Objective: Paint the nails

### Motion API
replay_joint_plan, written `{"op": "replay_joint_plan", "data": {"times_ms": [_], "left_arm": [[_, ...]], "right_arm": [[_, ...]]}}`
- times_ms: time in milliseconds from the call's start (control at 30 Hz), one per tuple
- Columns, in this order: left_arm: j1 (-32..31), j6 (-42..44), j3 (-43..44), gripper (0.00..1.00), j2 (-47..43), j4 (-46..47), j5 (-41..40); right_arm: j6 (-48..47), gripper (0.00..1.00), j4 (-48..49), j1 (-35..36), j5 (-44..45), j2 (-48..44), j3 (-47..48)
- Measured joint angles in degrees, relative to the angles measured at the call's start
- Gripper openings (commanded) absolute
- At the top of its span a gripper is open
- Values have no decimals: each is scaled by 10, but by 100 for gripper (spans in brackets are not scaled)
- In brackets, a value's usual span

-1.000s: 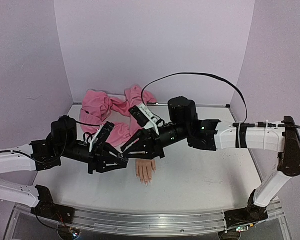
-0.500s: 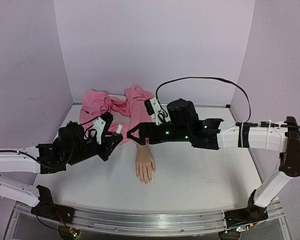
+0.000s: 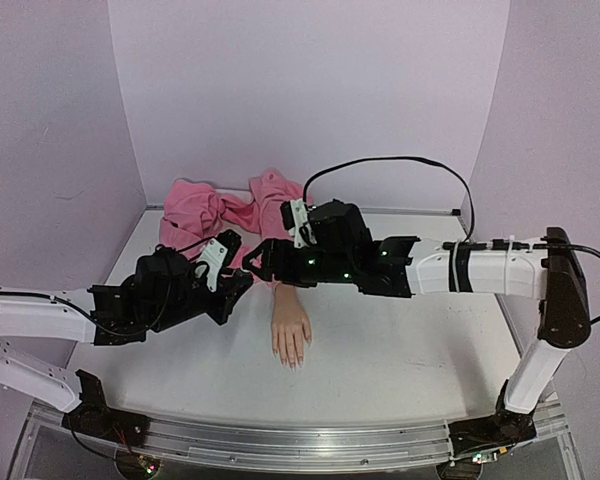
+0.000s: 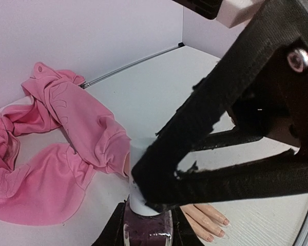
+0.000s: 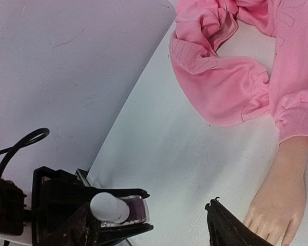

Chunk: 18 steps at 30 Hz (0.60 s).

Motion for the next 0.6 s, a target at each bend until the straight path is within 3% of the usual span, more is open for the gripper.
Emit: {"op": "replay_joint_plan", "data": {"times_ms": [433, 467, 533, 600], "left_arm": [[-9, -11, 1, 0, 4, -6, 4], [-10, -14, 1, 0, 3, -5, 7], [-9, -18, 1, 0, 0, -6, 15], [-9, -20, 1, 0, -6, -11, 26]], "right_arm": [[10, 27, 10, 1, -28, 40, 38], [7, 22, 12, 1, -32, 40, 38], [1, 5, 19, 1, -45, 40, 37], [-17, 0, 29, 1, -64, 39, 35]]}}
